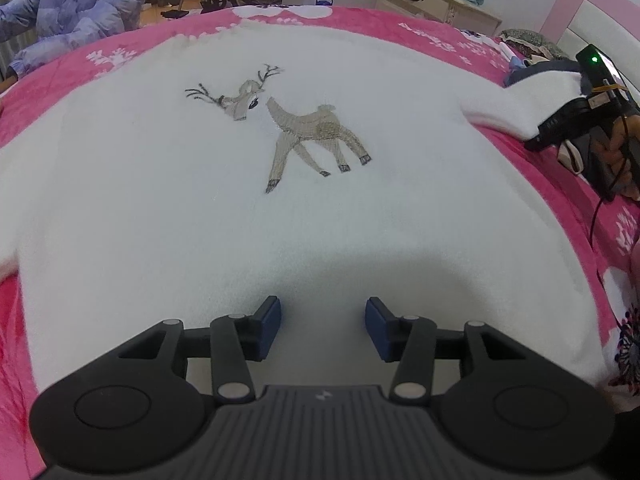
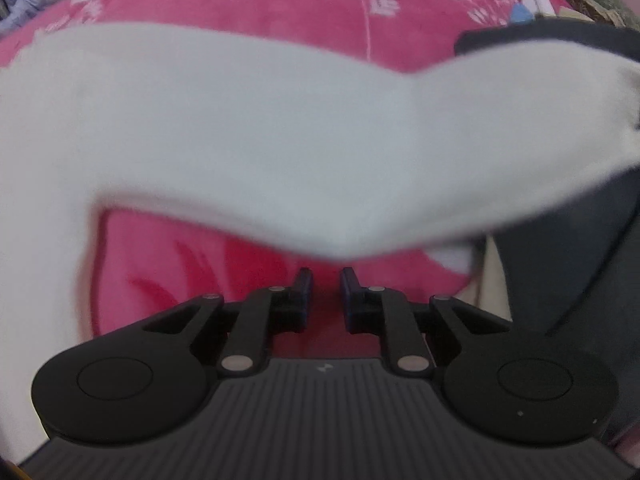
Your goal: Fold clothes
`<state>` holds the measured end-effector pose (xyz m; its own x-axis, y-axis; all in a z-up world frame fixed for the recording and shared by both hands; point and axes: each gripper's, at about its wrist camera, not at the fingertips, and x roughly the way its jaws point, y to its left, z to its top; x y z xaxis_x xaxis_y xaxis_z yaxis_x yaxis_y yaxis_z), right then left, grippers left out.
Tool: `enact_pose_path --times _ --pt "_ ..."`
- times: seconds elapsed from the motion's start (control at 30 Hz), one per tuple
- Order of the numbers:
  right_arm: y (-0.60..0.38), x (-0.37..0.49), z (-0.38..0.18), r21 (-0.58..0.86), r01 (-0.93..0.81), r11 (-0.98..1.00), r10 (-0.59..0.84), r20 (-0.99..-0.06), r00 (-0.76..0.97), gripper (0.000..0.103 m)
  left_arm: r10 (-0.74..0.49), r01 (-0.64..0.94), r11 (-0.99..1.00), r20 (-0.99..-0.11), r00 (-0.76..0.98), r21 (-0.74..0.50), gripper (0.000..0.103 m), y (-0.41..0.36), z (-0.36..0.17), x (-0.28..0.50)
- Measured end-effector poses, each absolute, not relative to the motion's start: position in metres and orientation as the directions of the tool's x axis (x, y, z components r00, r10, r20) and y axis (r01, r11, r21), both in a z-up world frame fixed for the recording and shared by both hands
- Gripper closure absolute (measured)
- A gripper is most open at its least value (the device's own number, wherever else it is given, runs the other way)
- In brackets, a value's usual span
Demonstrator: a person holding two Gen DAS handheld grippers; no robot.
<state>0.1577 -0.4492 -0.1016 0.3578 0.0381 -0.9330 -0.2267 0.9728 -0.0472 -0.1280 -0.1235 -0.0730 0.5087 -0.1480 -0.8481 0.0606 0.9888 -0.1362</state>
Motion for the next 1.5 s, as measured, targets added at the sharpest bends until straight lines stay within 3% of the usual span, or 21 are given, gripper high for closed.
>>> enact_pose_path --times 0.17,0.33,0.47,0.57,0.77,0.97,1.0,1.1,1.27,1.5 --pt "-0.412 0.160 -0.077 -0.033 -0.316 0.948 0.133 -0.862 0.489 0.089 -0.142 0.062 0.990 -0.848 0.511 -0.128 0.053 -0.125 -0.073 -0.128" --pt "-0.384 0.169 -0.097 -0.062 -0.423 0.904 0.161 -0.866 0.473 0.089 -0.139 0.044 0.990 -0.849 0.510 -0.136 0.053 -0.124 -0.072 -0.128" --pt "-0.440 0.157 -0.108 0.031 -0.285 0.958 0.156 -0.890 0.429 0.090 -0.146 0.029 0.988 -0.846 0.513 -0.153 0.054 -0.119 -0.070 -0.129" --pt "-0.460 0.152 -0.098 -0.073 -0.189 0.979 0.010 -0.914 0.405 0.087 -0.144 0.015 0.987 -0.838 0.526 -0.160 0.054 -0.115 -0.069 -0.128" --pt "-0.441 0.171 -0.056 -0.146 -0.244 0.959 0.038 -0.784 0.620 0.087 -0.128 0.015 0.989 -0.821 0.556 -0.144 0.054 -0.115 -0.070 -0.115" --pt "-0.457 0.201 -0.097 -0.334 -0.270 0.903 -0.112 -0.790 0.603 0.088 -0.086 -0.019 0.993 -0.808 0.582 -0.120 0.054 -0.111 -0.074 -0.104" --pt "-0.471 0.199 -0.103 -0.336 -0.253 0.907 -0.134 -0.800 0.585 0.091 -0.085 -0.021 0.993 -0.809 0.582 -0.120 0.054 -0.110 -0.074 -0.103" --pt "-0.507 0.188 -0.097 -0.234 -0.208 0.950 -0.071 -0.809 0.584 0.097 -0.086 -0.026 0.992 -0.811 0.579 -0.124 0.054 -0.107 -0.076 -0.102" --pt "-0.509 0.181 -0.071 -0.145 -0.093 0.985 -0.050 -0.758 0.651 0.093 -0.082 -0.030 0.992 -0.814 0.576 -0.121 0.053 -0.106 -0.077 -0.101" --pt "-0.409 0.201 -0.099 -0.144 -0.354 0.924 0.130 -0.753 0.645 0.092 -0.071 -0.035 0.993 -0.815 0.574 -0.112 0.053 -0.108 -0.077 -0.101"
